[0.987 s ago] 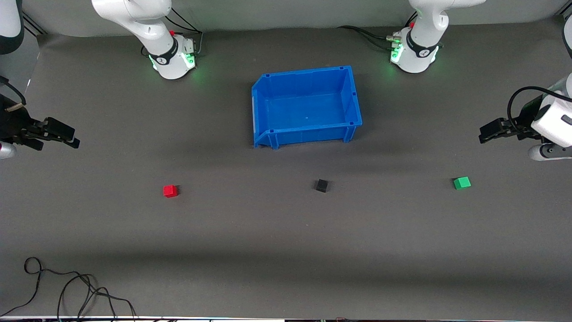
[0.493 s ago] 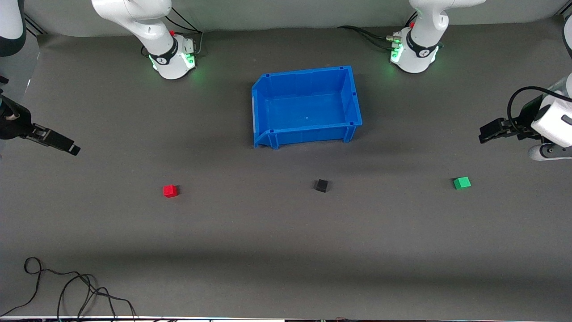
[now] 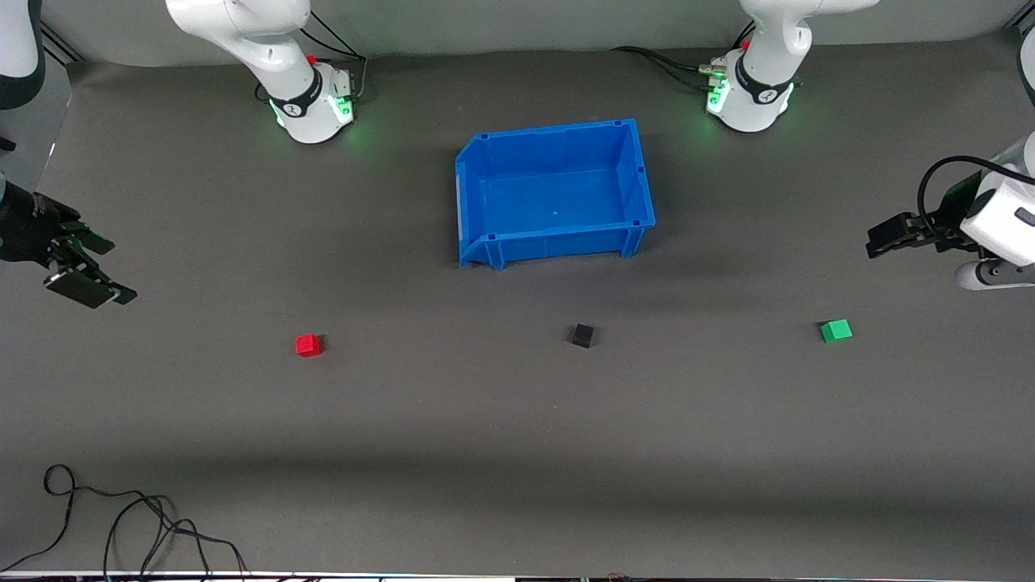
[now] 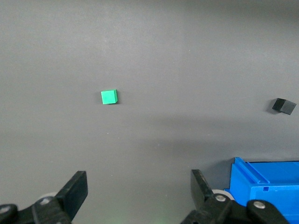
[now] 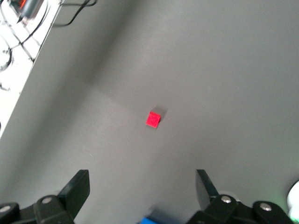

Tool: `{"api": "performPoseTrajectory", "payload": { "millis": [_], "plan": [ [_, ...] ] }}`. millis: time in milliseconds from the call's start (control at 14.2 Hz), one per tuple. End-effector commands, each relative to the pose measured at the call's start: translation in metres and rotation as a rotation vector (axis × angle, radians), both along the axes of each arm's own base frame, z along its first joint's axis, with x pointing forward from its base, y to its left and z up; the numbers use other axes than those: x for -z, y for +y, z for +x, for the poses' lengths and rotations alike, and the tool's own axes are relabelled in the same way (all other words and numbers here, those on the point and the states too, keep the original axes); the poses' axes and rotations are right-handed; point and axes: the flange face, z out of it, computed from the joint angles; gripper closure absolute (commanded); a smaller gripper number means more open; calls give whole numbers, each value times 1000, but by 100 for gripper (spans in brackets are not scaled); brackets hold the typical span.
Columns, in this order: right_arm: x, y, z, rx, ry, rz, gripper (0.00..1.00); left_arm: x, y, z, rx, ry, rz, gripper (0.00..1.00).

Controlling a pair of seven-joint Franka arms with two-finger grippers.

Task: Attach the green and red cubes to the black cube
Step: 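Move the right gripper toward the red cube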

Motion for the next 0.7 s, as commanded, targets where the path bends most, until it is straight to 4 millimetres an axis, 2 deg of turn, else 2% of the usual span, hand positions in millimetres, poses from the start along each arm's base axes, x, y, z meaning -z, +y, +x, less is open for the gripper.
{"api": "performPoseTrajectory", "payload": {
  "millis": [0, 282, 493, 634],
  "plan": [
    [-1, 8, 2, 198, 51, 45, 0, -4, 2, -5, 14, 7, 6, 1],
    [5, 12, 8, 451, 98, 108, 0, -4, 2, -5, 14, 7, 6, 1],
    [8, 10, 9, 454, 99, 105, 0, -5, 4, -5, 11, 7, 6, 1],
    [25, 10, 15, 449, 123, 100, 0, -5, 4, -6, 11, 8, 6, 1]
  ]
}}
